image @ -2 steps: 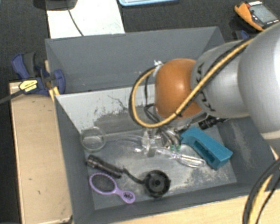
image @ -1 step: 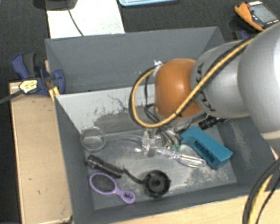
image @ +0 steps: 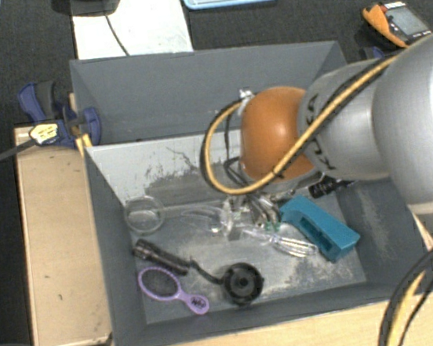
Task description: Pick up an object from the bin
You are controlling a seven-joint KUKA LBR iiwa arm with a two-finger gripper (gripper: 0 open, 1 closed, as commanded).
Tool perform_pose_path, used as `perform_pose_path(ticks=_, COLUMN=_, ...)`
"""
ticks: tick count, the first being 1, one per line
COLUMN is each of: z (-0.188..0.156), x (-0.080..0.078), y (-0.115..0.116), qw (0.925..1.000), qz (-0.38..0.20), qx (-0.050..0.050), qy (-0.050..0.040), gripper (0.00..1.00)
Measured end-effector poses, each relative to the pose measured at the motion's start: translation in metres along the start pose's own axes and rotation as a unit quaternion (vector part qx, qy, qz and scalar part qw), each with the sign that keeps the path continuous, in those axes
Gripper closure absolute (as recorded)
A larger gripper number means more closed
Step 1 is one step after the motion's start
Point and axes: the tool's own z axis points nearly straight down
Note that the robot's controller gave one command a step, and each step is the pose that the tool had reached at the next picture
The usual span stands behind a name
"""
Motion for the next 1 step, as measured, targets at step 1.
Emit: perform_pose_path(ticks=1, z=-0.0375, x=0.0, y=-0.0001, qw=1.0, qz=0.001, qx=0.0, qy=0.0006, gripper=1.0)
